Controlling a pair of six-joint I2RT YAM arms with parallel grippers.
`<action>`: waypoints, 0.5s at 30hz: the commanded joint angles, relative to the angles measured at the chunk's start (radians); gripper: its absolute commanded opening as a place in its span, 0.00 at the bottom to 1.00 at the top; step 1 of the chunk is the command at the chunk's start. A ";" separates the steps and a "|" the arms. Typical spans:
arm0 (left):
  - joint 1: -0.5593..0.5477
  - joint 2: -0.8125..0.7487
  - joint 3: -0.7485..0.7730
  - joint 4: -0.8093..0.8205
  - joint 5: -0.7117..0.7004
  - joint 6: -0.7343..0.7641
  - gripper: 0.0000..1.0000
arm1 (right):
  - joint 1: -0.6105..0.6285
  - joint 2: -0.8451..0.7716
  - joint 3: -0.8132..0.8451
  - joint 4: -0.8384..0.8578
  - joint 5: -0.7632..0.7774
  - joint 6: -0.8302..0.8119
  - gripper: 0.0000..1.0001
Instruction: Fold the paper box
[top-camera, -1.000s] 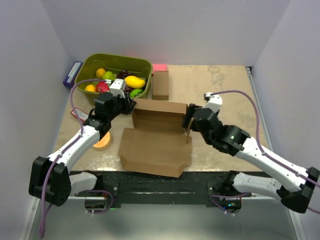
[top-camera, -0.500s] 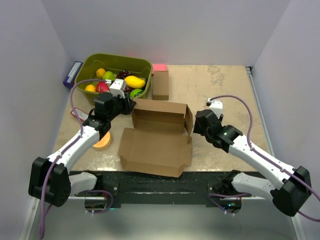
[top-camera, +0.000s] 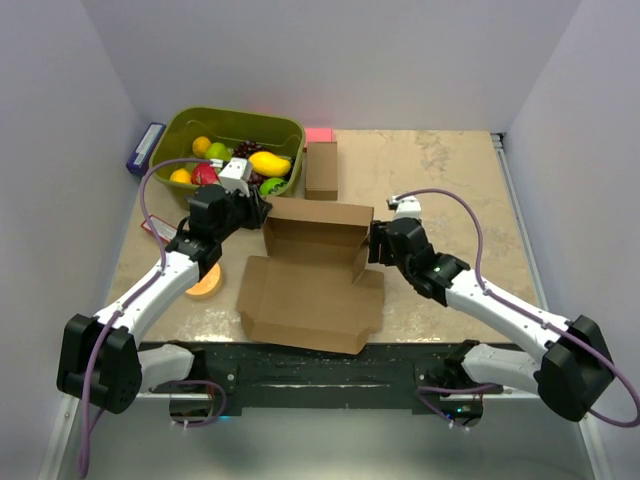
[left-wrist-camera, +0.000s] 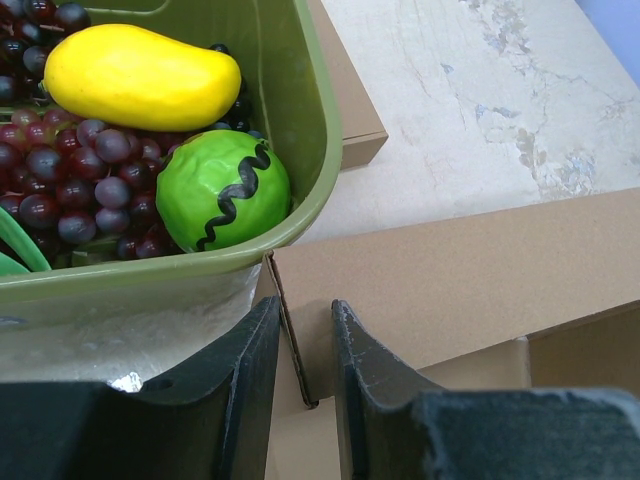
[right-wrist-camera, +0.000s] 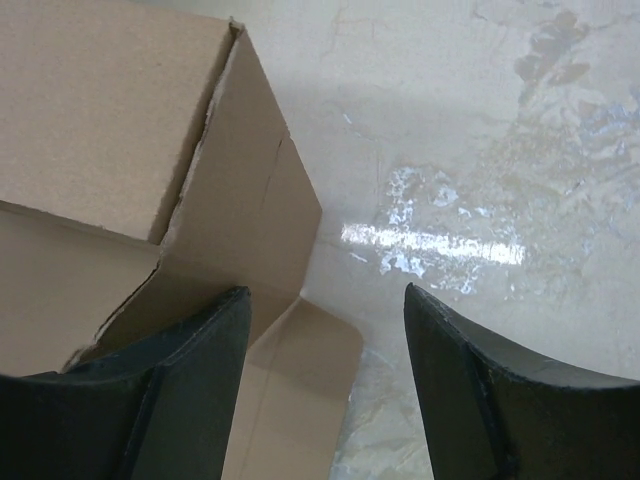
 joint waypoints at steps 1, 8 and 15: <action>-0.006 0.003 0.002 -0.098 -0.010 0.034 0.31 | -0.002 0.035 -0.003 0.175 -0.021 -0.106 0.68; -0.006 0.002 0.005 -0.099 -0.009 0.034 0.31 | -0.001 0.047 -0.040 0.285 -0.093 -0.160 0.69; -0.006 0.003 0.006 -0.099 -0.007 0.034 0.31 | -0.002 0.027 -0.094 0.334 -0.154 -0.157 0.68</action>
